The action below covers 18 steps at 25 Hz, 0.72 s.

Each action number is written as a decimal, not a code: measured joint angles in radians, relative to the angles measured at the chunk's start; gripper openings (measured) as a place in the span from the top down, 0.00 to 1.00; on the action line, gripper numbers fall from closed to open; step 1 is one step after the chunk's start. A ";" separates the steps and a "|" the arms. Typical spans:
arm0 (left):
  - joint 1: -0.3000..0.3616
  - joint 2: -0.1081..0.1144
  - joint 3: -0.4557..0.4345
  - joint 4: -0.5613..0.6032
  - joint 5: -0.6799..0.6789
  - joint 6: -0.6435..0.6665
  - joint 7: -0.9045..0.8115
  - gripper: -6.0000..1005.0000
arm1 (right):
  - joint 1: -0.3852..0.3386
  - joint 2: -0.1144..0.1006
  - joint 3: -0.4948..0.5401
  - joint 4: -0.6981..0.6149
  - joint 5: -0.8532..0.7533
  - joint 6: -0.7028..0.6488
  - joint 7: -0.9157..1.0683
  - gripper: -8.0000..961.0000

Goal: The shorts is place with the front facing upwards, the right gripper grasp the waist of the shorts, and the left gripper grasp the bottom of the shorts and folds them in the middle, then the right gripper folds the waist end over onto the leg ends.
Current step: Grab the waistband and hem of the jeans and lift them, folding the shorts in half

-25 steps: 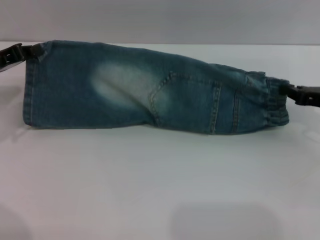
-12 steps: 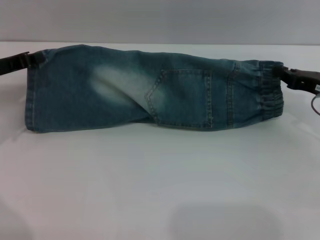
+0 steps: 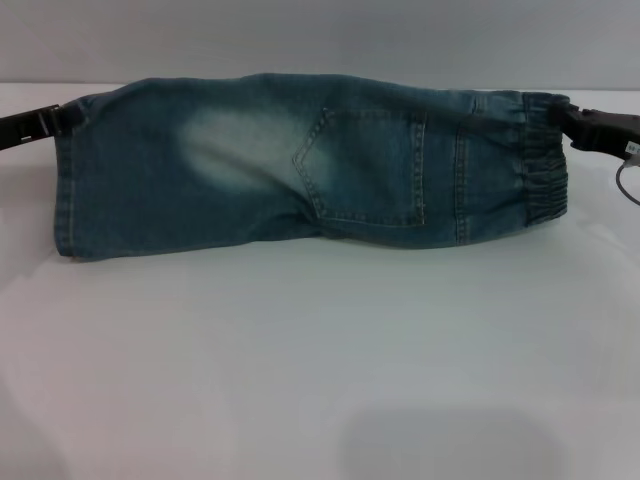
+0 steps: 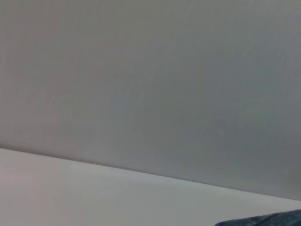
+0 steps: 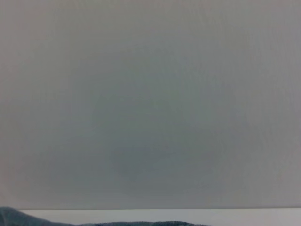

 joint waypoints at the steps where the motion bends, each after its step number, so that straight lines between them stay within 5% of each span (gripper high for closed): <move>1: 0.000 -0.001 0.005 0.000 0.000 -0.006 0.000 0.82 | 0.004 0.000 0.000 0.006 0.000 0.010 -0.002 0.99; 18: -0.002 -0.009 0.091 0.000 0.007 -0.076 0.036 0.82 | 0.057 0.000 -0.007 0.054 -0.005 0.080 -0.025 0.97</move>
